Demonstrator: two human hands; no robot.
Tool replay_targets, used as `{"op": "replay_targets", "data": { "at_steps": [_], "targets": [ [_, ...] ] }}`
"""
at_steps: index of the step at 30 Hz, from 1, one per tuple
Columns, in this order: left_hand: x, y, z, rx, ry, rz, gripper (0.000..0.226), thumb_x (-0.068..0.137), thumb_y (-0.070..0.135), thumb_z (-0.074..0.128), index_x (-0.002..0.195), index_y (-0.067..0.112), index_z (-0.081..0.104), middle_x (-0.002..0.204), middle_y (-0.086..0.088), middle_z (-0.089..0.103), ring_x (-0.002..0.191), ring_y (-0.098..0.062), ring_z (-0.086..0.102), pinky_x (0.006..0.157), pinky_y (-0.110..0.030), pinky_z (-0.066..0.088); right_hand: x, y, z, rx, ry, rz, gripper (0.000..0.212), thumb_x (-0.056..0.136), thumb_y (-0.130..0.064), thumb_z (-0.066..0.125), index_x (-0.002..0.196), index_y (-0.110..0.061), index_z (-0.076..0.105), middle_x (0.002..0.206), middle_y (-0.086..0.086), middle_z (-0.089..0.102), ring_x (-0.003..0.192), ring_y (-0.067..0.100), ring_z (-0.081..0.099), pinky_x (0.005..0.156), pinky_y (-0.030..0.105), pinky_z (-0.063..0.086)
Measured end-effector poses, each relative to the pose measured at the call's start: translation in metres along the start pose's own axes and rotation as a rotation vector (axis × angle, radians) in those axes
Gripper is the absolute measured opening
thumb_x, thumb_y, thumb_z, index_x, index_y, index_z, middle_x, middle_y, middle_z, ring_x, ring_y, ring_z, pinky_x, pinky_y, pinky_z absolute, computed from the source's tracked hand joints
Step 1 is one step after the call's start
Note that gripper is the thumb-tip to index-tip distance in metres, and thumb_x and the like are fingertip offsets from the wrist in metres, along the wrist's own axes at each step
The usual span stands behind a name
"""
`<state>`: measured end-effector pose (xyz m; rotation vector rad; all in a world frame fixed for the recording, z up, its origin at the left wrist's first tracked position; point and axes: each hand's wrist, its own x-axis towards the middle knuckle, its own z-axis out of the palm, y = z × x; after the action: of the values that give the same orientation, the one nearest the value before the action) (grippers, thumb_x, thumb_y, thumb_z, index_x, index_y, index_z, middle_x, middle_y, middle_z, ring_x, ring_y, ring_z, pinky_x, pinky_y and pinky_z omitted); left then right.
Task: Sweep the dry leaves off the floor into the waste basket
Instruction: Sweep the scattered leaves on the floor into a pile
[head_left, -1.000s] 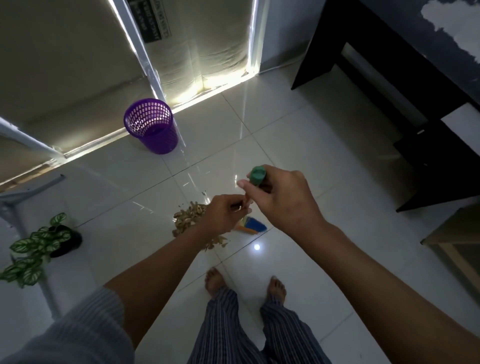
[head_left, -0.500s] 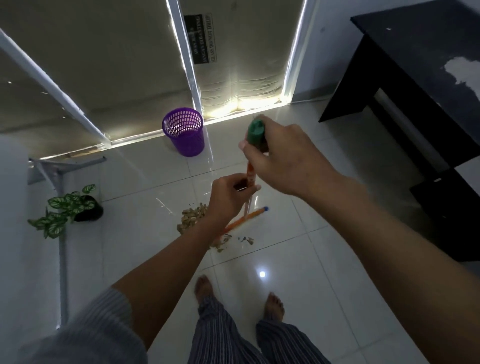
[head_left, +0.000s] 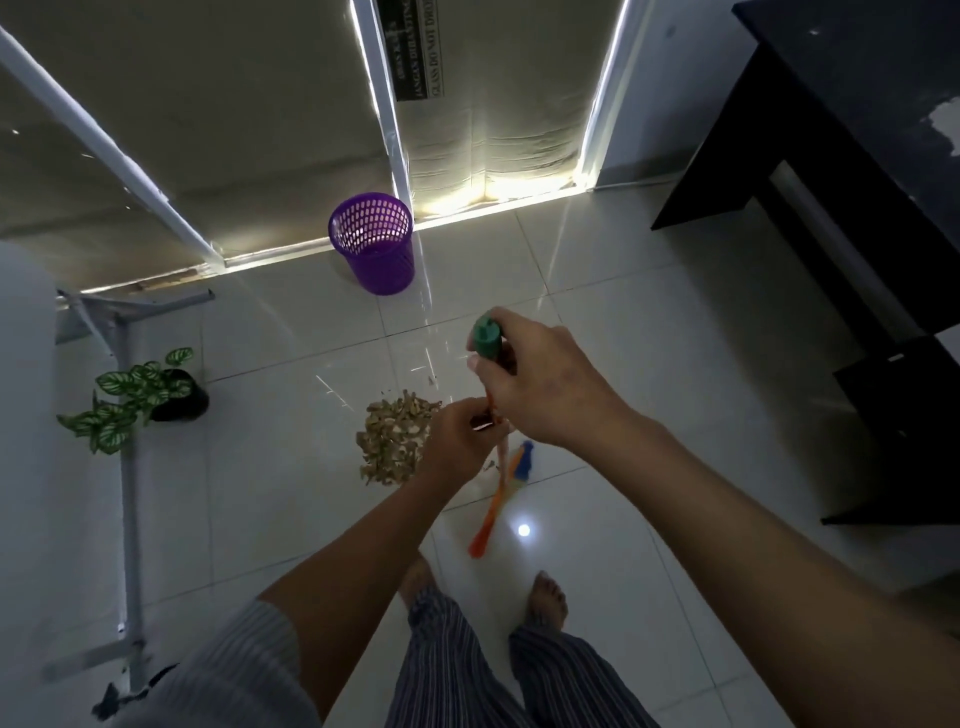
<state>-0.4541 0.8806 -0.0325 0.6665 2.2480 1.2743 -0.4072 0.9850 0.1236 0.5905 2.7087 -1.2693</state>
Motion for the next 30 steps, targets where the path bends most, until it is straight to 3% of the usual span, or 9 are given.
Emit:
{"op": "replay_targets", "data": {
  "at_steps": [4,12,16,19,22,26,27,28,30],
  "targets": [
    [0.012,-0.015,-0.028,0.034,0.045,-0.012,0.042,0.080,0.006,0.070,0.059,0.036,0.049,0.051,0.019,0.050,0.050,0.006,0.054,0.051,-0.007,0.037,0.017,-0.015,0.012,0.053,-0.028,-0.021,0.024,0.099,-0.027,0.059,0.123,-0.024,0.057,0.110,0.002,0.068,0.098,0.016,0.065,0.088,0.036,0.059],
    [0.035,-0.027,-0.086,0.037,0.098,-0.014,0.036,0.078,0.011,0.072,0.053,0.030,0.054,0.048,0.017,0.051,0.045,0.001,0.048,0.052,-0.017,0.035,0.048,-0.057,0.021,-0.004,-0.057,-0.076,0.011,0.101,-0.026,0.055,0.111,-0.025,0.050,0.095,0.004,0.066,0.089,0.018,0.065,0.080,0.043,0.060],
    [0.047,-0.014,-0.096,-0.058,0.105,0.017,0.012,0.076,0.025,0.076,0.073,0.015,0.070,0.067,0.009,0.070,0.064,-0.004,0.066,0.061,-0.023,0.050,0.060,-0.076,0.007,-0.074,0.060,-0.053,0.026,0.096,-0.030,0.063,0.120,-0.025,0.053,0.101,0.002,0.067,0.093,0.018,0.065,0.083,0.036,0.060],
    [0.057,0.000,-0.090,-0.080,0.120,0.016,0.024,0.076,0.032,0.075,0.089,0.012,0.075,0.082,0.003,0.074,0.077,-0.007,0.070,0.073,-0.028,0.056,0.066,-0.084,-0.005,-0.168,0.148,0.003,0.040,0.092,-0.033,0.070,0.128,-0.024,0.055,0.110,0.002,0.068,0.096,0.016,0.062,0.080,0.026,0.050],
    [0.070,0.021,-0.083,-0.084,0.130,0.032,0.020,0.076,0.024,0.077,0.081,0.005,0.073,0.077,-0.001,0.073,0.063,-0.002,0.064,0.067,-0.024,0.053,0.070,-0.087,-0.019,-0.185,0.193,-0.013,0.035,0.093,-0.028,0.069,0.126,-0.023,0.058,0.106,0.002,0.069,0.089,0.013,0.060,0.080,0.024,0.047],
    [0.094,0.040,-0.071,-0.028,0.100,0.036,0.019,0.082,0.009,0.070,0.078,-0.009,0.066,0.069,-0.015,0.065,0.077,-0.021,0.055,0.057,-0.018,0.040,0.080,-0.080,-0.037,-0.244,0.157,-0.050,0.038,0.095,-0.027,0.067,0.130,-0.022,0.057,0.110,0.002,0.070,0.092,0.014,0.061,0.082,0.024,0.048],
    [0.102,0.041,-0.067,0.000,0.079,0.029,0.016,0.085,0.009,0.066,0.081,-0.006,0.066,0.067,-0.009,0.062,0.065,-0.023,0.055,0.052,-0.014,0.038,0.082,-0.076,-0.039,-0.257,0.132,-0.066,0.038,0.095,-0.026,0.067,0.131,-0.022,0.056,0.112,0.003,0.069,0.096,0.017,0.063,0.084,0.026,0.050],
    [0.109,0.039,-0.063,0.039,0.059,0.014,0.013,0.088,0.011,0.062,0.085,-0.002,0.065,0.066,0.000,0.057,0.051,-0.015,0.051,0.048,-0.007,0.038,0.086,-0.071,-0.041,-0.266,0.098,-0.085,0.038,0.096,-0.025,0.066,0.132,-0.022,0.056,0.113,0.004,0.069,0.100,0.019,0.065,0.087,0.028,0.051],
    [0.118,0.030,-0.053,0.084,0.050,-0.013,0.015,0.091,0.018,0.057,0.087,0.005,0.064,0.065,0.011,0.052,0.055,0.001,0.050,0.054,-0.002,0.043,0.092,-0.056,-0.040,-0.262,0.031,-0.122,0.035,0.096,-0.023,0.066,0.130,-0.022,0.057,0.111,0.005,0.069,0.101,0.021,0.065,0.091,0.033,0.056]
  ]
}}
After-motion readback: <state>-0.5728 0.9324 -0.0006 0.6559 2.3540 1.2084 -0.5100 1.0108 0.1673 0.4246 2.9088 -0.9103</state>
